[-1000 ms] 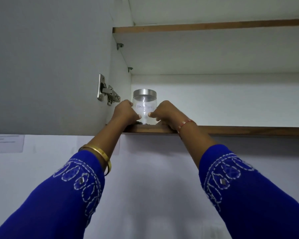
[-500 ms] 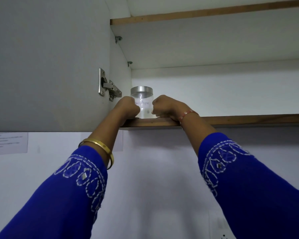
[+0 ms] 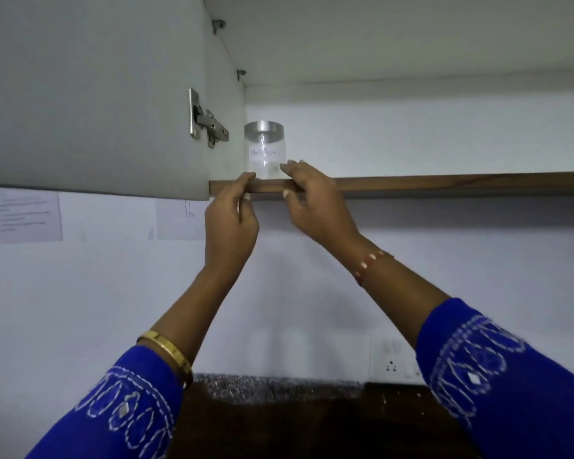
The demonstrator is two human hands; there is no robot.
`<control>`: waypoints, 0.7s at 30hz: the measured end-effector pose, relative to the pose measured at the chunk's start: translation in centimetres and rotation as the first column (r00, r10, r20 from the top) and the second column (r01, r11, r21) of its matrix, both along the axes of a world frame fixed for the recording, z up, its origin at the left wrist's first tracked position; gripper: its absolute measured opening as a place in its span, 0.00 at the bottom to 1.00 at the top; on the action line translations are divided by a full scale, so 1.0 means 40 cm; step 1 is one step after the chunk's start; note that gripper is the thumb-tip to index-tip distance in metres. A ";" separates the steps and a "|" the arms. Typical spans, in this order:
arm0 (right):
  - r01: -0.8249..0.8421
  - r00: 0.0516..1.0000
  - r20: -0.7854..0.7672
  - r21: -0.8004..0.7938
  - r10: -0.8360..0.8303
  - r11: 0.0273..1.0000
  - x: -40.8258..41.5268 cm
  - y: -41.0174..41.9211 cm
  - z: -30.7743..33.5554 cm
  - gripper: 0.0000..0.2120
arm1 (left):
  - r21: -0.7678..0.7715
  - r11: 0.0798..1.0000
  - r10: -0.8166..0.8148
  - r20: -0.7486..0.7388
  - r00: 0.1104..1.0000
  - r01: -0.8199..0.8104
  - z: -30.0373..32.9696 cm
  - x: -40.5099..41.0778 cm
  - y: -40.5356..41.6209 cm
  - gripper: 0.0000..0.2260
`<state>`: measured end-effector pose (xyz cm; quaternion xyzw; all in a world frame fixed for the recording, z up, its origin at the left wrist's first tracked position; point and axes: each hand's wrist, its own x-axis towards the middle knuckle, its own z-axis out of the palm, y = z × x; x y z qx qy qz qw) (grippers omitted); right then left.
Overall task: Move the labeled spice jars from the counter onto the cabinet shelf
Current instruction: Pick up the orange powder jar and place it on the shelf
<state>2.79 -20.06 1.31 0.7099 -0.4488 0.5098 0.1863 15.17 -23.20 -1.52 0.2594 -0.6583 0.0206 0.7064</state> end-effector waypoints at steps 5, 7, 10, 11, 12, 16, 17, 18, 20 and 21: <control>0.044 0.990 -0.131 -0.048 -0.050 0.998 -0.006 0.107 -0.180 0.21 | 0.060 0.997 -0.042 -0.021 0.999 0.043 -0.101 -0.018 0.088 0.15; 0.052 0.992 -0.115 -0.035 -0.056 0.998 -0.011 0.161 -0.260 0.21 | 0.090 0.994 -0.058 -0.004 0.998 0.059 -0.148 -0.023 0.135 0.15; 0.058 0.998 -0.033 0.030 -0.057 0.998 -0.027 0.244 -0.382 0.21 | 0.162 0.983 -0.081 -0.007 0.997 0.081 -0.222 -0.025 0.204 0.15; 0.054 0.998 0.022 0.066 -0.055 0.996 -0.033 0.272 -0.422 0.21 | 0.198 0.975 -0.094 -0.016 0.995 0.095 -0.250 -0.026 0.226 0.15; 0.045 0.995 0.086 0.101 -0.053 0.994 -0.040 0.298 -0.459 0.20 | 0.234 0.965 -0.114 -0.022 0.993 0.116 -0.280 -0.028 0.246 0.15; -0.020 0.945 0.321 0.248 -0.063 0.968 -0.069 0.402 -0.608 0.20 | 0.348 0.923 -0.178 0.003 0.984 0.166 -0.429 -0.031 0.325 0.15; -0.041 0.926 0.371 0.272 -0.065 0.961 -0.075 0.427 -0.646 0.20 | 0.385 0.907 -0.185 0.003 0.983 0.170 -0.468 -0.030 0.343 0.15; -0.058 0.907 0.415 0.295 -0.073 0.954 -0.081 0.451 -0.685 0.20 | 0.427 0.886 -0.198 -0.004 0.980 0.181 -0.509 -0.029 0.361 0.15; -0.082 0.868 0.483 0.369 -0.115 0.926 -0.088 0.500 -0.764 0.21 | 0.509 0.834 -0.237 -0.020 0.971 0.213 -0.589 -0.028 0.396 0.15; -0.091 0.851 0.505 0.415 -0.146 0.905 -0.090 0.526 -0.804 0.21 | 0.552 0.805 -0.248 -0.018 0.969 0.217 -0.629 -0.027 0.414 0.15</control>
